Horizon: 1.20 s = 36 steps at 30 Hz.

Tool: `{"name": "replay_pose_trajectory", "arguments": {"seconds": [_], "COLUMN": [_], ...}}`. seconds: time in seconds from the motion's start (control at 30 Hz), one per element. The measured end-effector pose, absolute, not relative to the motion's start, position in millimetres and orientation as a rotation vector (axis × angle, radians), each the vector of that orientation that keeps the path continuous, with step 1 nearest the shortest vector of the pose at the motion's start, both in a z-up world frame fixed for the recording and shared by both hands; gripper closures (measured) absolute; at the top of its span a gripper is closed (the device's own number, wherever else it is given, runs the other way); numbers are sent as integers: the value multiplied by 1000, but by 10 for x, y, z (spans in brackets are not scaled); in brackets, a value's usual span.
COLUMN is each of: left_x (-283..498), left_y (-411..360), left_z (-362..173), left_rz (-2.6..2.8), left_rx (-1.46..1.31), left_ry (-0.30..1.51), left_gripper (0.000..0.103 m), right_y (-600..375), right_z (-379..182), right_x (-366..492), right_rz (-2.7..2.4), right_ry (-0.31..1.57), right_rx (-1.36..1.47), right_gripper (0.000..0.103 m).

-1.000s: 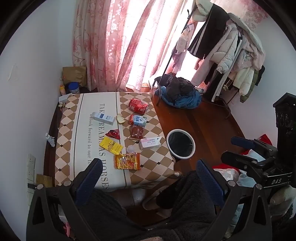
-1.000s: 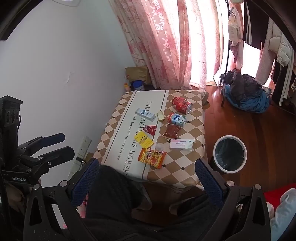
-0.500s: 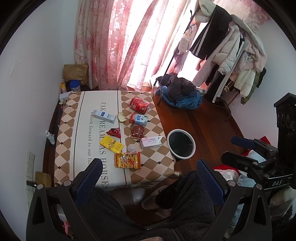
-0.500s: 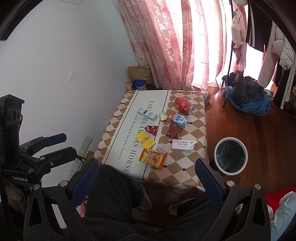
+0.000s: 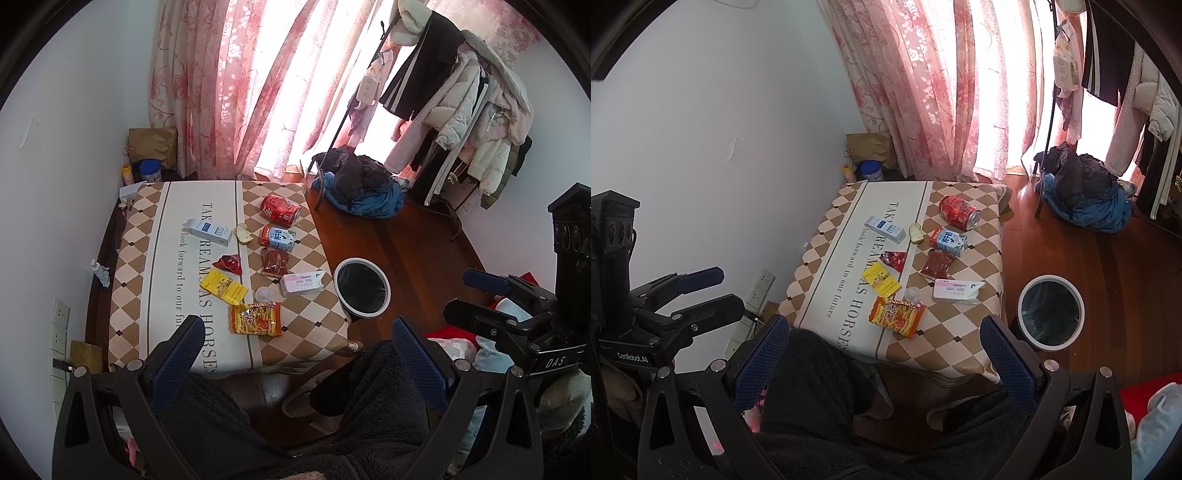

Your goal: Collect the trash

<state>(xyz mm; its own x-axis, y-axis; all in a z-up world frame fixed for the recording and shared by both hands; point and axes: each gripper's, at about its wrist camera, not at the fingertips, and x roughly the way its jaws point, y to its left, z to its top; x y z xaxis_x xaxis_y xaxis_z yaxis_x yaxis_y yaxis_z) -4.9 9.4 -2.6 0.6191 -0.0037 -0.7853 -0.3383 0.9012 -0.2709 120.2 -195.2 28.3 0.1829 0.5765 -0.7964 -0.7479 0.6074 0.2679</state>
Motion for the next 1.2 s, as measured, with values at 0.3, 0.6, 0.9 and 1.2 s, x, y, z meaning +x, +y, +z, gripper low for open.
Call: {"name": "replay_pose_trajectory", "arguments": {"seconds": [0.3,0.6,0.9,1.2], "left_x": [-49,-48,-49,-48], "left_y": [51,44,42,35], "left_z": [11,16,18,22], "left_rz": [190,191,189,191], "left_rx": [-414,-411,-412,-416], "left_ry": [884,882,882,883], "left_gripper": [0,0,0,0], "right_y": [-1990,-2000,-1993,-2000], "right_z": [315,312,330,325], "right_x": [1198,1177,1147,1149], "right_rz": [939,936,937,938], "right_ry": [1011,1004,997,998], "right_rx": [-201,-205,-207,-206], "right_gripper": [0,0,0,0]}}
